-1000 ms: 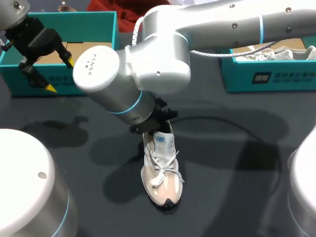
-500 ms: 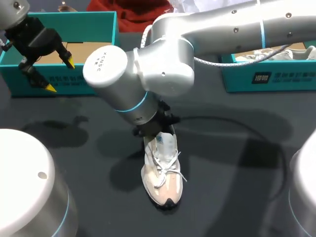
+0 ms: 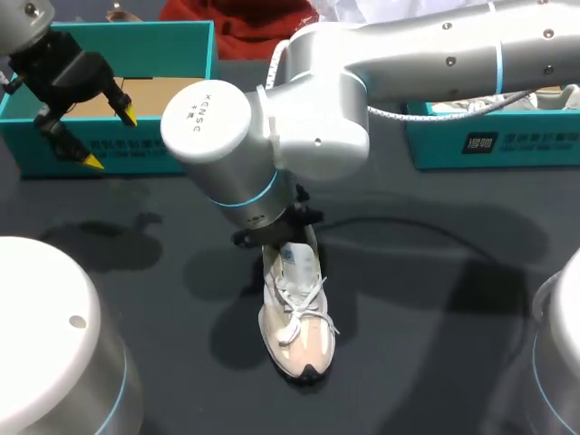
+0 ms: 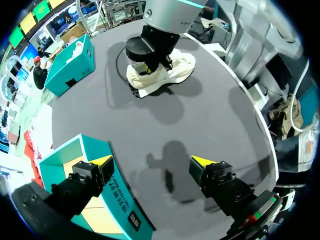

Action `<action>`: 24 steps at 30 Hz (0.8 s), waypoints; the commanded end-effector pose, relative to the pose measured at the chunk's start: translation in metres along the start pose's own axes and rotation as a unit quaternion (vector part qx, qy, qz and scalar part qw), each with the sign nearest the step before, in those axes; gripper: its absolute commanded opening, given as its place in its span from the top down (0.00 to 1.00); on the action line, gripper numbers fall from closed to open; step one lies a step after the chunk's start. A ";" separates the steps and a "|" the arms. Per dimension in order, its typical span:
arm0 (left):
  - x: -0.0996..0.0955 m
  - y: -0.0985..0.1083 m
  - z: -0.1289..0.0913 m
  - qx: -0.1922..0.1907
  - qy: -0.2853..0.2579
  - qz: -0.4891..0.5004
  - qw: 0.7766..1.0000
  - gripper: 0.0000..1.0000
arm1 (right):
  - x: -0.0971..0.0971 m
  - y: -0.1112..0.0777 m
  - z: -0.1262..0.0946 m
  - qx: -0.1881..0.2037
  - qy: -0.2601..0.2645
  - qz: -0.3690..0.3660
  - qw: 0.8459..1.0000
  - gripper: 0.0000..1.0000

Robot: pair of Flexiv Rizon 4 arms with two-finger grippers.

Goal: Take the shoe out of the shoebox, open the shoe tongue, remove and reinsert the insole, then place the shoe into the shoebox

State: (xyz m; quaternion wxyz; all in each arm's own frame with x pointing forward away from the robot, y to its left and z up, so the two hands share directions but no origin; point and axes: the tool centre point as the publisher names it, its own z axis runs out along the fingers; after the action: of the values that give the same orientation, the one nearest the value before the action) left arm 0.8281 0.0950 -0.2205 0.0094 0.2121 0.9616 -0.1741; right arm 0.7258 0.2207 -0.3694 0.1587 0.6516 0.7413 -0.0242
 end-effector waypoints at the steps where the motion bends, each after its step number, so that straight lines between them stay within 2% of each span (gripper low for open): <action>1: 0.000 0.000 0.000 -0.001 0.000 0.000 1.000 0.00 | -0.009 0.010 -0.002 0.009 0.012 -0.011 1.000 1.00; 5: 0.000 0.000 0.000 -0.001 0.000 0.000 1.000 0.00 | -0.009 0.013 0.009 0.019 0.028 -0.022 0.999 1.00; 8: 0.000 0.000 0.000 -0.001 0.000 0.000 1.000 0.00 | -0.009 0.013 0.024 0.042 0.045 -0.024 0.998 1.00; 10: 0.000 0.000 0.000 -0.001 0.000 0.000 1.000 0.00 | -0.007 0.009 0.033 0.057 0.062 -0.024 0.996 1.00; 14: 0.000 0.000 0.000 -0.001 0.000 0.000 1.000 0.00 | -0.006 0.000 0.035 0.082 0.086 -0.021 0.993 1.00; 20: 0.000 0.000 0.000 -0.001 0.000 0.000 1.000 0.00 | -0.009 -0.010 0.020 0.100 0.093 -0.006 0.991 1.00; 24: 0.000 0.000 0.000 -0.001 0.000 0.000 1.000 0.00 | -0.007 -0.005 -0.005 0.110 0.095 -0.021 0.989 1.00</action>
State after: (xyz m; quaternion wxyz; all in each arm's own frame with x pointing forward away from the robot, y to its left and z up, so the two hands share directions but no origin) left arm 0.8280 0.0951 -0.2204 0.0094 0.2121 0.9616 -0.1741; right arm 0.7199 0.2156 -0.3807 0.0181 0.6540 0.7549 -0.0464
